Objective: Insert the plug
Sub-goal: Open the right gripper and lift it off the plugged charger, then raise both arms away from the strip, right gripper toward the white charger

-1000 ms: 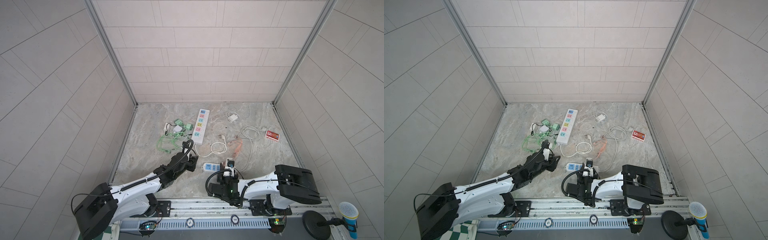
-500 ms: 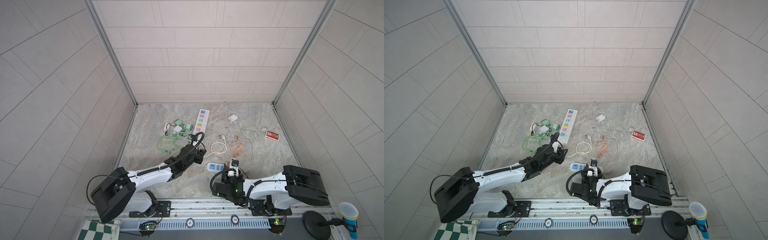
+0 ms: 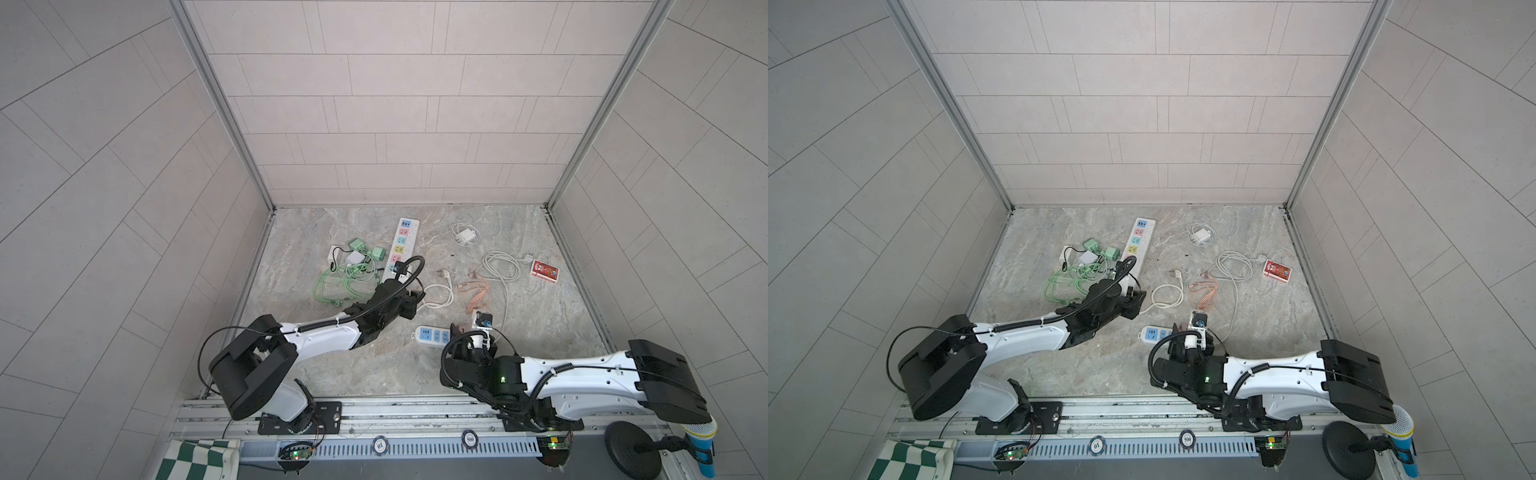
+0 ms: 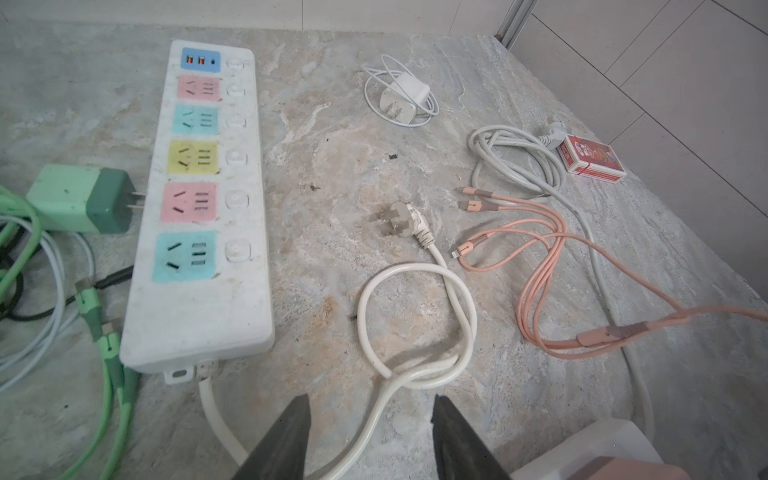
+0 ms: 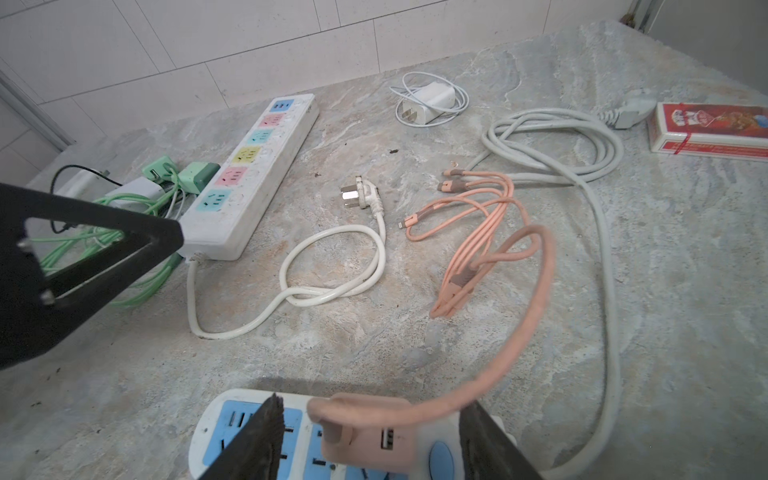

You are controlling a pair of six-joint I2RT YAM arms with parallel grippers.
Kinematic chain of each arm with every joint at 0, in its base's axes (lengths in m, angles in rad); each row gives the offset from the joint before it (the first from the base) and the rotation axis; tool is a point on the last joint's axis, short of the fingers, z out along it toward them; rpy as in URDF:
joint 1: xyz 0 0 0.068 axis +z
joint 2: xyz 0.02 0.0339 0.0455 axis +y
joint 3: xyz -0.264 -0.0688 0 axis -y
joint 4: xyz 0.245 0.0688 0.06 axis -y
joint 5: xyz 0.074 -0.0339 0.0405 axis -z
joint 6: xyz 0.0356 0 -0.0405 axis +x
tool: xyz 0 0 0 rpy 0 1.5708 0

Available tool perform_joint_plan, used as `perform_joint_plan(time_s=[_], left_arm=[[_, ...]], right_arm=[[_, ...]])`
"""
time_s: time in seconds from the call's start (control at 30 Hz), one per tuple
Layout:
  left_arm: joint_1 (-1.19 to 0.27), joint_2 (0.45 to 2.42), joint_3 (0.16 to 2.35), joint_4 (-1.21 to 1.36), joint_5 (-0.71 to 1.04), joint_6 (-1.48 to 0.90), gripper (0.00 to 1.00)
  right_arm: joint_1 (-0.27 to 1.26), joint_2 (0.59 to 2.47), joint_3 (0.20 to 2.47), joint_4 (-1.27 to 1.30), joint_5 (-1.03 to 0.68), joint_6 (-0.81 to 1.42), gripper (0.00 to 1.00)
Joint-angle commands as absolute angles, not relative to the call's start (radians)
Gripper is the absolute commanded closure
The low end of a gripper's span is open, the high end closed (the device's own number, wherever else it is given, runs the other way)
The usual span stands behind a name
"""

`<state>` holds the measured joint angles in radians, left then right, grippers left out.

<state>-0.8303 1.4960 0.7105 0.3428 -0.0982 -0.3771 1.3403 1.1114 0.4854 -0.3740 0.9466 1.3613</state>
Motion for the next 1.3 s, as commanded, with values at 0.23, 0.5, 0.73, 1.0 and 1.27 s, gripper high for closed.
perform_joint_plan(time_s=[0.23, 0.5, 0.73, 1.0, 1.27], left_arm=[[-0.798, 1.685, 0.978, 0.223, -0.012, -0.306, 0.46], [-0.799, 1.812, 1.125, 0.175, 0.037, -0.267, 0.48], [-0.799, 1.832, 1.152, 0.167, 0.048, -0.270, 0.48], [-0.799, 1.796, 1.127, 0.175, 0.029, -0.263, 0.48], [-0.786, 1.750, 1.092, 0.182, 0.010, -0.256, 0.48]], right_arm=[[1.335, 0.683, 0.365, -0.538, 1.000, 1.261, 0.38], [1.276, 0.469, 0.399, -0.614, 1.027, 1.123, 0.38], [1.239, 0.578, 0.431, -0.572, 0.976, 1.092, 0.38], [1.235, 0.720, 0.454, -0.482, 0.965, 1.078, 0.38], [1.230, 0.827, 0.495, -0.427, 0.956, 1.047, 0.38]])
